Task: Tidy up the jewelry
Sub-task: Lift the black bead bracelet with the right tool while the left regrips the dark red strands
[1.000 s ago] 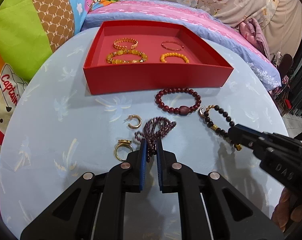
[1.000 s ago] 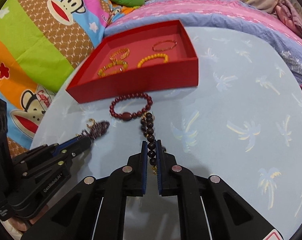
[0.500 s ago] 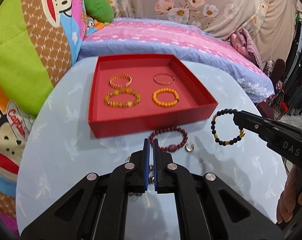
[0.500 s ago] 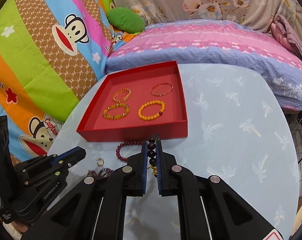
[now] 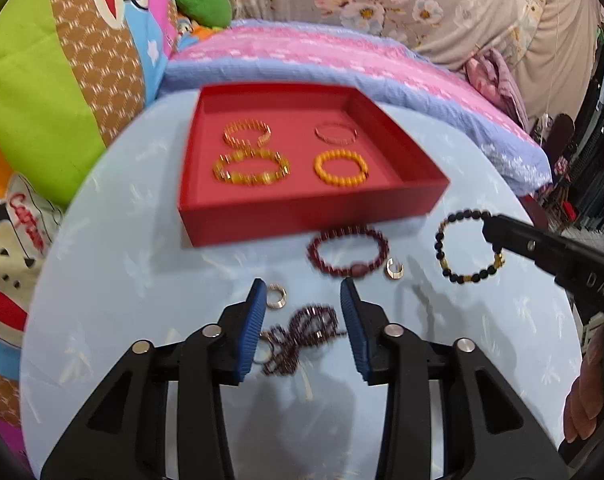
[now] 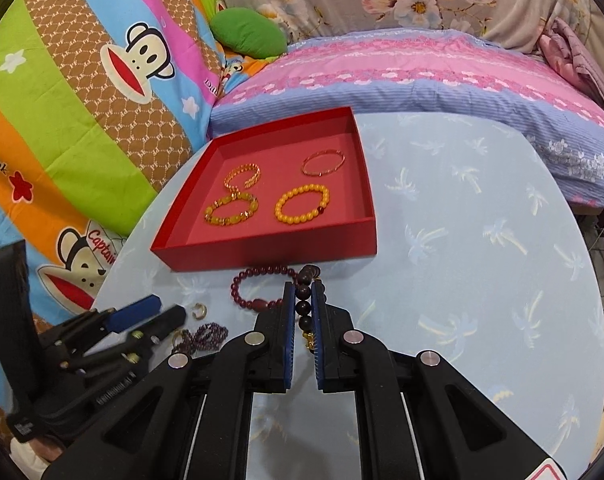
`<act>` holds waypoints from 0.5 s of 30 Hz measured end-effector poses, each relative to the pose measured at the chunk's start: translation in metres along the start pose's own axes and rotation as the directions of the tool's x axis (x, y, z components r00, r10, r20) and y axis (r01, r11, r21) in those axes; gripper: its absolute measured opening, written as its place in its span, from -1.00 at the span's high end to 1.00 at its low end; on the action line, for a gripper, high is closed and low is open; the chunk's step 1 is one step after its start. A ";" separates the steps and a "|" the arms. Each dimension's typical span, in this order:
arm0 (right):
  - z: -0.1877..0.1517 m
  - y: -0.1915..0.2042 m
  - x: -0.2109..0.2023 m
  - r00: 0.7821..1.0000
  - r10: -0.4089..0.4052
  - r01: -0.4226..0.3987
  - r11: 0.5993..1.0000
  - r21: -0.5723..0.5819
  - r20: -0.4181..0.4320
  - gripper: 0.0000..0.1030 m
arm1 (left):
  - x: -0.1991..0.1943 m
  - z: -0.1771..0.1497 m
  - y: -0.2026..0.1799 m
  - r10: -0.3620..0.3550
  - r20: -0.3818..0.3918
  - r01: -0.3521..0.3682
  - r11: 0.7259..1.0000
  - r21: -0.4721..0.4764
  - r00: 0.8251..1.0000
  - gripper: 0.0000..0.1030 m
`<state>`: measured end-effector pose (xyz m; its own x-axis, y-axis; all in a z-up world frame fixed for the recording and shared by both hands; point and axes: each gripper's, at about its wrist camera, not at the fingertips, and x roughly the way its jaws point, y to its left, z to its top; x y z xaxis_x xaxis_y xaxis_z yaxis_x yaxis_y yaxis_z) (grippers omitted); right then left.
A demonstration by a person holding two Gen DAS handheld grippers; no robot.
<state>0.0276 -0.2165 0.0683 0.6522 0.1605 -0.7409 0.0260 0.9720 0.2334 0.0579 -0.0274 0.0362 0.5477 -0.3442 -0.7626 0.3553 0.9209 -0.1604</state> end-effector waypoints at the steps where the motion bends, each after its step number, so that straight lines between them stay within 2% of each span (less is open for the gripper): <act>1: -0.002 0.001 0.001 1.000 0.001 -0.001 1.000 0.000 -0.005 0.84 | 0.005 -0.005 -0.001 -0.003 -0.016 0.003 1.000 0.004 1.000 0.21; 9: -0.012 0.000 0.007 1.000 0.006 -0.006 1.000 0.013 -0.030 0.84 | 0.024 -0.027 -0.006 -0.009 -0.066 0.012 0.999 0.044 0.998 0.22; 12: -0.013 0.000 0.007 0.999 0.007 -0.007 1.000 0.015 -0.031 0.84 | 0.023 -0.029 -0.008 -0.015 -0.062 0.019 0.998 0.057 0.998 0.44; 14: -0.013 0.000 0.007 0.999 0.008 -0.008 1.000 0.015 -0.032 0.84 | 0.024 -0.029 -0.008 -0.020 -0.066 0.024 0.998 0.059 0.998 0.69; 15: -0.013 0.000 0.007 0.999 0.009 -0.008 1.000 0.015 -0.031 0.84 | 0.024 -0.028 -0.009 -0.023 -0.067 0.028 0.998 0.060 0.997 0.71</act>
<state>0.0222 -0.2136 0.0547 0.6283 0.1744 -0.7582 0.0319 0.9680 0.2491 0.0465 -0.0386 0.0015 0.4875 -0.3527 -0.7987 0.4152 0.8984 -0.1434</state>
